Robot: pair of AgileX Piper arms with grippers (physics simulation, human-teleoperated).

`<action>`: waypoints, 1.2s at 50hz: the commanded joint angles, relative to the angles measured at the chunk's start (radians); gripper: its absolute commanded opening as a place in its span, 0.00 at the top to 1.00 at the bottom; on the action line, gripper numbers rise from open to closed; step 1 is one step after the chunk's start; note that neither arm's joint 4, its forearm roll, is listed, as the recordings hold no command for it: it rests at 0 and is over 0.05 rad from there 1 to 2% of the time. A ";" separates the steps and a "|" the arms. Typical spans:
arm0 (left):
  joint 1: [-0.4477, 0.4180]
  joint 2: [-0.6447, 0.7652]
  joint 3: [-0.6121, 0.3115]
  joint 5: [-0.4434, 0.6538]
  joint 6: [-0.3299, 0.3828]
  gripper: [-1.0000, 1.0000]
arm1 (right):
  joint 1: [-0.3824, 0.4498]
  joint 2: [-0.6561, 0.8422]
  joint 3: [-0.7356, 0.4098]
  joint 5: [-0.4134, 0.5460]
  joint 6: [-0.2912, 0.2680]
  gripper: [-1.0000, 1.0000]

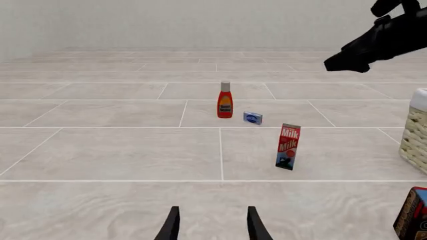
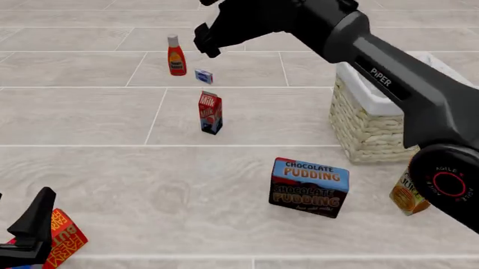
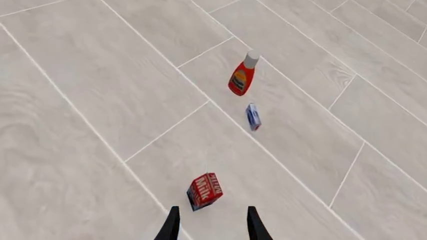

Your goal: Pick the milk and place it in the basket.

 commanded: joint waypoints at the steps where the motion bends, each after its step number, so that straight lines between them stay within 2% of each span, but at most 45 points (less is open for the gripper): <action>1: 0.000 0.000 0.000 0.000 0.000 0.00 | -0.005 0.135 -0.153 0.049 0.008 0.00; 13: 0.000 0.000 0.000 0.000 0.000 0.00 | -0.006 0.307 -0.367 0.118 0.016 0.00; 21: 0.000 0.000 0.000 0.000 0.000 0.00 | -0.011 0.459 -0.591 0.216 0.021 0.00; 24: 0.000 0.000 0.000 0.000 0.000 0.00 | -0.015 0.496 -0.640 0.233 0.021 0.00; 60: 0.000 0.000 0.000 0.000 0.000 0.00 | -0.053 0.638 -0.656 0.188 0.052 0.00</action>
